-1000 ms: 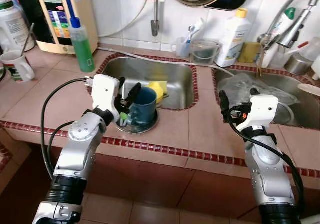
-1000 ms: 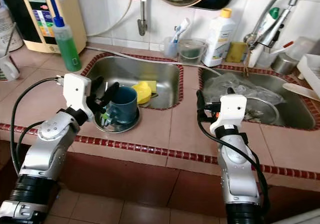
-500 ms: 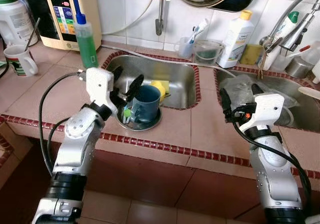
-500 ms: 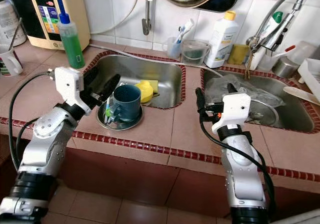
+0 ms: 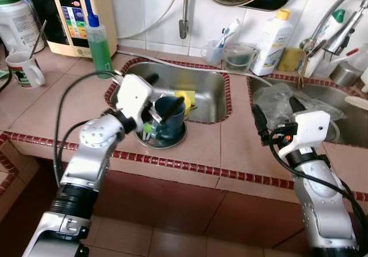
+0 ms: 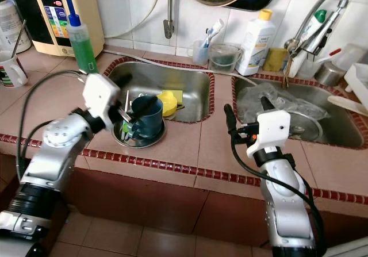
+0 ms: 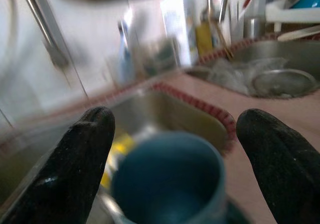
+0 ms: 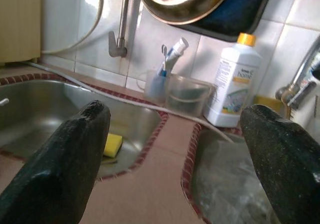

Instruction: Kitchen organization

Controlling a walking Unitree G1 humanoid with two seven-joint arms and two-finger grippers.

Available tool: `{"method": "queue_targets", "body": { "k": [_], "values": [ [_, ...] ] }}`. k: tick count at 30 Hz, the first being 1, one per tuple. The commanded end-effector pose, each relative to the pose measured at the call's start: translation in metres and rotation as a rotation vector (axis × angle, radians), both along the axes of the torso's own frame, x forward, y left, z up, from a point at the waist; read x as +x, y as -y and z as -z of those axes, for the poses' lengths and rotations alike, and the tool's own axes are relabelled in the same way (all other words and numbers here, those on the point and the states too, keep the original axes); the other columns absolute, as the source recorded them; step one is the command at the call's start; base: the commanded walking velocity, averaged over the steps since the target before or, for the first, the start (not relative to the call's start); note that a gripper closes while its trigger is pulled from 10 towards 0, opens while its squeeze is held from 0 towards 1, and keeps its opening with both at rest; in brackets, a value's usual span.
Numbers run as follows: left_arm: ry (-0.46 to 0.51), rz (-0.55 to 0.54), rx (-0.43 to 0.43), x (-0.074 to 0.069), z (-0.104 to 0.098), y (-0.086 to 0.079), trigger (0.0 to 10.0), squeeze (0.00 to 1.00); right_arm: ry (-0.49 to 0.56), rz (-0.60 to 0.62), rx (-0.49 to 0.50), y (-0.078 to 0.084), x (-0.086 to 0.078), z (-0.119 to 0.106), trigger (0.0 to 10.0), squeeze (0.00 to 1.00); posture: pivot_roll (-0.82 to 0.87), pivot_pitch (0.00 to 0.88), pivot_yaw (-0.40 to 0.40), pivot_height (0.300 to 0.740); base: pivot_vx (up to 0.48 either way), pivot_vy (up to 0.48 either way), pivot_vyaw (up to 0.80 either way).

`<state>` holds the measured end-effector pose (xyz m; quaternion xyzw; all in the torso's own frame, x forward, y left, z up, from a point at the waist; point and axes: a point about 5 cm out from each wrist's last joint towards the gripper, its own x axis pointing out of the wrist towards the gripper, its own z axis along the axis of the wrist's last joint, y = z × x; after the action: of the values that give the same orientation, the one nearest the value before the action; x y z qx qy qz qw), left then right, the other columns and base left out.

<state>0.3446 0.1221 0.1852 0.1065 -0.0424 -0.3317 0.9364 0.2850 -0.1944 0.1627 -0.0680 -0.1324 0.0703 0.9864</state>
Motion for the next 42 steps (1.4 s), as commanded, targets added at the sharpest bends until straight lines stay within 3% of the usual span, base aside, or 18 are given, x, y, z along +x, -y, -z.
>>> {"method": "queue_targets", "body": {
  "k": [1, 5, 7, 12, 14, 16, 23, 31, 36, 42],
  "values": [
    [-0.001, -0.012, -0.027, -0.001, -0.008, 0.004, 10.0, 0.00, 0.018, 0.021, 0.005, 0.002, -0.003, -0.005, 10.0, 0.00, -0.12, 0.023, 0.008, 0.740, 0.000, 0.000, 0.00],
    [0.018, -0.044, -0.044, -0.006, -0.008, 0.003, 10.0, 0.00, 0.009, 0.051, 0.022, 0.004, -0.007, -0.001, 10.0, 0.00, -0.13, 0.028, 0.018, 0.740, 0.000, 0.000, 0.00],
    [0.020, -0.084, -0.120, -0.012, -0.008, -0.001, 10.0, 0.00, -0.006, 0.066, 0.040, 0.004, -0.011, 0.005, 10.0, 0.00, -0.13, 0.031, 0.015, 0.740, 0.000, 0.000, 0.00],
    [0.038, -0.103, -0.159, -0.023, -0.009, -0.006, 10.0, 0.00, -0.016, 0.067, 0.051, 0.000, -0.013, 0.010, 10.0, 0.00, -0.12, 0.031, 0.011, 0.740, 0.000, 0.000, 0.00],
    [0.022, -0.153, -0.116, -0.031, 0.005, -0.012, 10.0, 0.00, -0.034, 0.062, 0.080, -0.002, -0.014, 0.014, 10.0, 0.00, -0.11, 0.025, 0.003, 0.740, 0.000, 0.000, 0.00],
    [-0.009, -0.173, -0.136, -0.035, 0.011, -0.015, 10.0, 0.00, -0.043, 0.041, 0.081, -0.006, -0.017, 0.016, 10.0, 0.00, -0.10, 0.025, 0.000, 0.740, 0.000, 0.000, 0.00],
    [-0.028, -0.227, -0.153, -0.047, 0.016, -0.022, 10.0, 0.00, -0.111, -0.108, 0.090, -0.025, -0.034, 0.029, 10.0, 0.00, -0.08, 0.020, -0.020, 0.740, 0.000, 0.000, 0.00],
    [-0.037, -0.290, -0.143, -0.050, 0.021, -0.034, 10.0, 0.00, -0.202, -0.242, 0.099, -0.042, -0.053, 0.044, 10.0, 0.00, -0.07, 0.016, -0.032, 0.740, 0.000, 0.000, 0.00],
    [-0.084, -0.286, -0.134, -0.052, 0.029, -0.029, 10.0, 0.00, -0.257, -0.381, 0.108, -0.056, -0.065, 0.048, 10.0, 0.00, -0.07, 0.018, -0.036, 0.740, 0.000, 0.000, 0.00],
    [-0.096, -0.286, -0.126, -0.052, 0.034, -0.024, 10.0, 0.00, -0.303, -0.487, 0.120, -0.062, -0.068, 0.047, 10.0, 0.00, -0.07, 0.020, -0.041, 0.740, 0.000, 0.000, 0.00]
  ]
}}
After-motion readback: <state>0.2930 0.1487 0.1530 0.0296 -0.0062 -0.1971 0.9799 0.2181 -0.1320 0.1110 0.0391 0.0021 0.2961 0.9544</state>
